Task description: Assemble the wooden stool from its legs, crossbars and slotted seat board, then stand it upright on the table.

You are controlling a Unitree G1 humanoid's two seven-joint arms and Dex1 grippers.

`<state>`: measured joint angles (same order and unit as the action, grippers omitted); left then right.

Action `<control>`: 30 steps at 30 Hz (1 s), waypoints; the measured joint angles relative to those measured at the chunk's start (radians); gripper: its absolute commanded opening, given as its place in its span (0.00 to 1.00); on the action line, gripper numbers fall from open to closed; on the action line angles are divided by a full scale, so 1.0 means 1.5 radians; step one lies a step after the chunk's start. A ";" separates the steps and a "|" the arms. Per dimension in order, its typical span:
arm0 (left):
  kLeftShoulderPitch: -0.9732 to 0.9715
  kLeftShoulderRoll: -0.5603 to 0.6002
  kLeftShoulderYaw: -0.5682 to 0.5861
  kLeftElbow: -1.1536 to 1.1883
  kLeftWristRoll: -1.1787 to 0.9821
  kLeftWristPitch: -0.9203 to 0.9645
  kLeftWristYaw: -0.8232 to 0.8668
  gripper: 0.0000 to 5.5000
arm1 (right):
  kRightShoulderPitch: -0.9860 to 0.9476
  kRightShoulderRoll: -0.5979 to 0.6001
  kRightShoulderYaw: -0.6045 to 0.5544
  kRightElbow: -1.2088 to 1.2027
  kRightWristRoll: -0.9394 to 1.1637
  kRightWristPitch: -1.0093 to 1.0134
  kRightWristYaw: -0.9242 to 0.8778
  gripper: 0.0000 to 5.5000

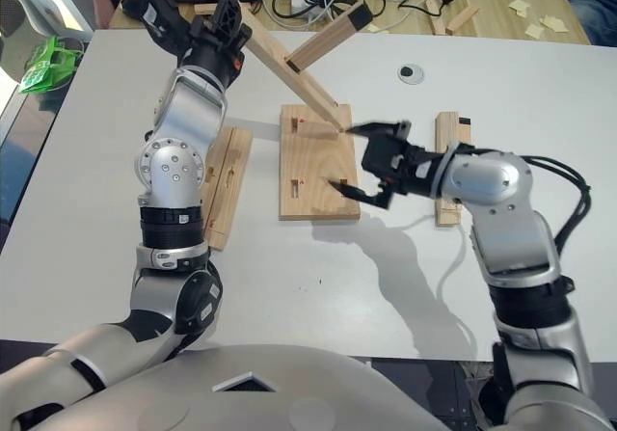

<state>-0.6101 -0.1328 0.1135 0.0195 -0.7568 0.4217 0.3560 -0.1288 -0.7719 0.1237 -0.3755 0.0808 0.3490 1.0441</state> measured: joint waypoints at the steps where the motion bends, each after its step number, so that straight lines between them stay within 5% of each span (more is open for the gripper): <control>1: -0.005 0.001 0.001 -0.001 0.000 0.001 -0.005 0.19 | 0.011 -0.020 0.005 0.013 -0.006 -0.009 0.014 0.60; 13: -0.094 0.060 0.042 -0.055 0.021 0.058 -0.036 0.19 | 0.054 -0.127 0.089 0.160 -0.099 -0.093 0.097 0.24; 21: -0.112 0.088 0.067 -0.070 0.029 0.098 -0.037 0.19 | -0.124 -0.023 0.191 0.263 -0.138 -0.032 0.135 0.00; 30: -0.105 0.118 0.066 -0.109 0.052 0.150 -0.053 0.19 | -0.237 0.133 0.241 0.346 -0.169 -0.023 0.073 0.00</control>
<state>-0.7675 0.0449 0.2120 -0.1437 -0.6793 0.6465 0.2759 -0.4836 -0.5720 0.4847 0.1430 -0.1727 0.3139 1.1535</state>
